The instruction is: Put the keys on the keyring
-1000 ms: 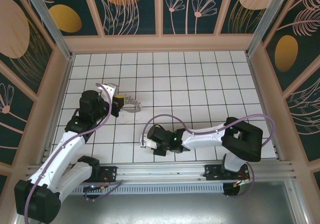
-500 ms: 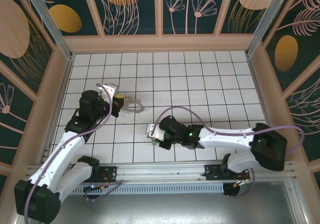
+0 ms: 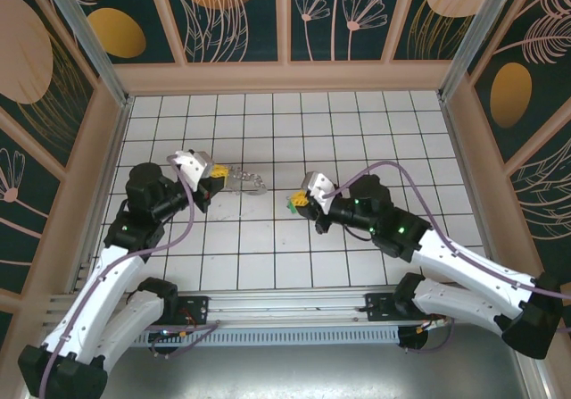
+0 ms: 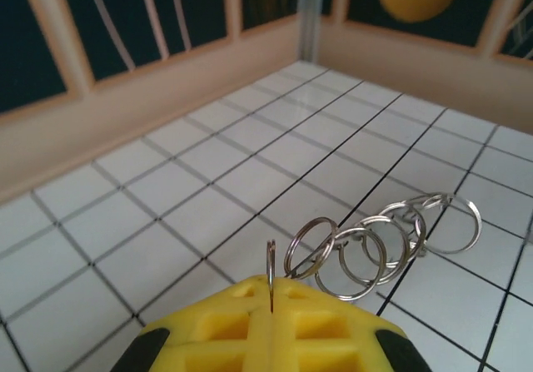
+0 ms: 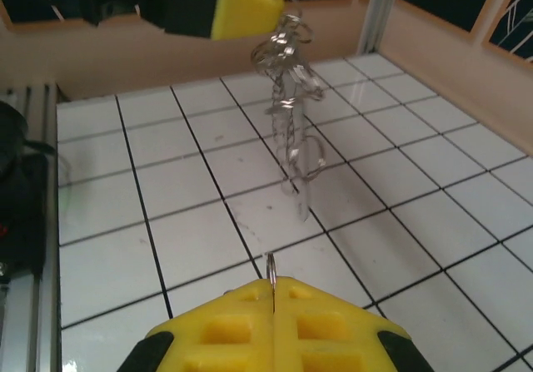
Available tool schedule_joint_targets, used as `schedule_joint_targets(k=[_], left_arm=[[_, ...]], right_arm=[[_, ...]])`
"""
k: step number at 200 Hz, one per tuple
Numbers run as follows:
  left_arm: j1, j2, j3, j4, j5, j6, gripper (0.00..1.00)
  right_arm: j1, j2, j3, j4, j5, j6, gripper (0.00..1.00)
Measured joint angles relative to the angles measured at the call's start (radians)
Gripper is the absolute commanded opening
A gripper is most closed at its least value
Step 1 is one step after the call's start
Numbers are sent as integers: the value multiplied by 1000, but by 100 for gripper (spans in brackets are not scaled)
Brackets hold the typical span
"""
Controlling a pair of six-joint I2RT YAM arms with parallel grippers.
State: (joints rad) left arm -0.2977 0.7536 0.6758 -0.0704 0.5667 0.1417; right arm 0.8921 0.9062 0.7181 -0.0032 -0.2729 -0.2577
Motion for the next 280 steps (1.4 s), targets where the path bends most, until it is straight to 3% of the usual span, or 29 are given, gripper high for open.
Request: schedule_joint_targets(k=[47, 104, 197, 280], left_arm=[[-78, 22, 55, -24, 39, 116, 0], [-179, 80, 98, -72, -31, 221, 0], [-206, 87, 98, -72, -48, 240, 0], [-219, 87, 98, -72, -72, 252, 0]], right_arm=[[-93, 26, 62, 40, -138, 33, 0], [-91, 111, 106, 71, -154, 62, 0], [27, 243, 172, 131, -43, 61, 0], [59, 243, 228, 114, 136, 19, 0]])
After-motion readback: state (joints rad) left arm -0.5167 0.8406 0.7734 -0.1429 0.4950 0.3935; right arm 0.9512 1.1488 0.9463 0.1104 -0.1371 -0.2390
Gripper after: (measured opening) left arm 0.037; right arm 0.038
